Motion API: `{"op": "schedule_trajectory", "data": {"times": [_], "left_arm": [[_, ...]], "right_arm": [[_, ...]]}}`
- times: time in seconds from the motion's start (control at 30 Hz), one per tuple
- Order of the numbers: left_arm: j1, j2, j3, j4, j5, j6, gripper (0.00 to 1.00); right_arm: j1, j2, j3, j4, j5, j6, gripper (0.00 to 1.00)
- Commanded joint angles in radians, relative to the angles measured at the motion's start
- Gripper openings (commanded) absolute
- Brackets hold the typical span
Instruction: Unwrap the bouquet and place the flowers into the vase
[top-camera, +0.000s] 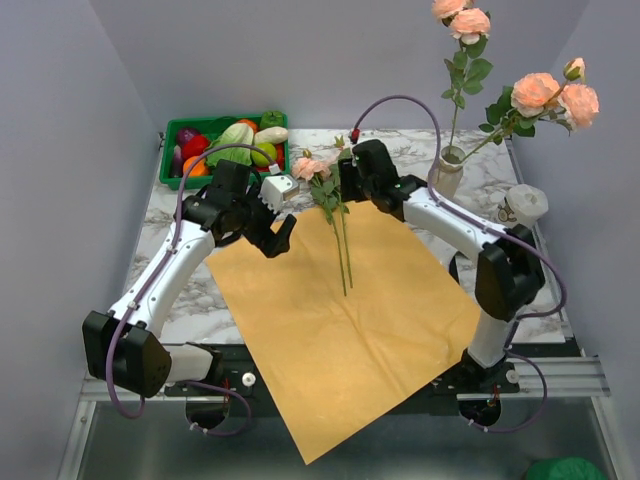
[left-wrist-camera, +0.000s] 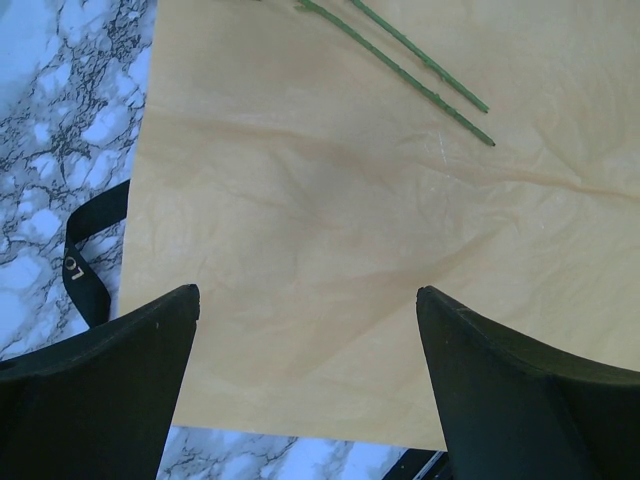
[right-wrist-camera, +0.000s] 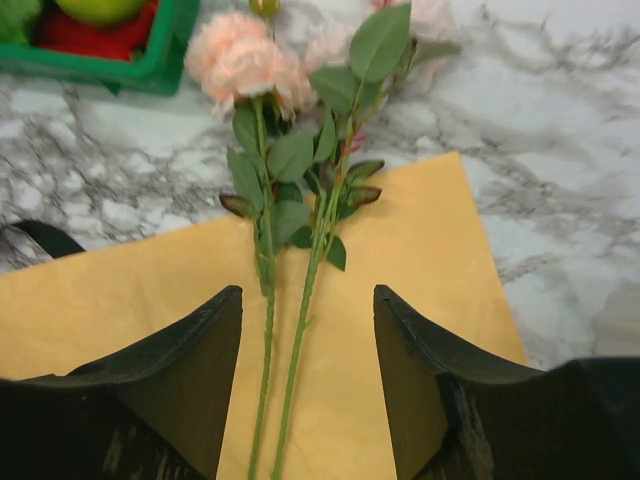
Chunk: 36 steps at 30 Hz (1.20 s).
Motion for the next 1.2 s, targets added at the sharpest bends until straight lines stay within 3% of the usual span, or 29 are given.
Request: {"op": "schedule_trajectory", "data": {"times": [0.0, 0.2, 0.57, 0.97, 1.17], "left_arm": [[0.01, 0.003, 0.02, -0.015, 0.001, -0.004, 0.99], [0.031, 0.006, 0.025, -0.021, -0.014, 0.013, 0.99], [0.086, 0.035, 0.039, -0.056, 0.012, 0.023, 0.99], [0.089, 0.02, 0.037, -0.081, 0.027, 0.051, 0.99], [0.089, 0.014, 0.022, -0.084, 0.016, 0.062, 0.99]], "right_arm": [[0.001, 0.123, 0.089, -0.213, -0.104, 0.043, 0.6], [0.001, 0.295, 0.21, -0.3, -0.118, 0.044, 0.57], [-0.001, 0.471, 0.347, -0.36, -0.129, 0.055, 0.56], [-0.016, 0.544, 0.376, -0.371, -0.096, 0.08, 0.46], [-0.016, 0.495, 0.346, -0.35, -0.104, 0.094, 0.44]]}}
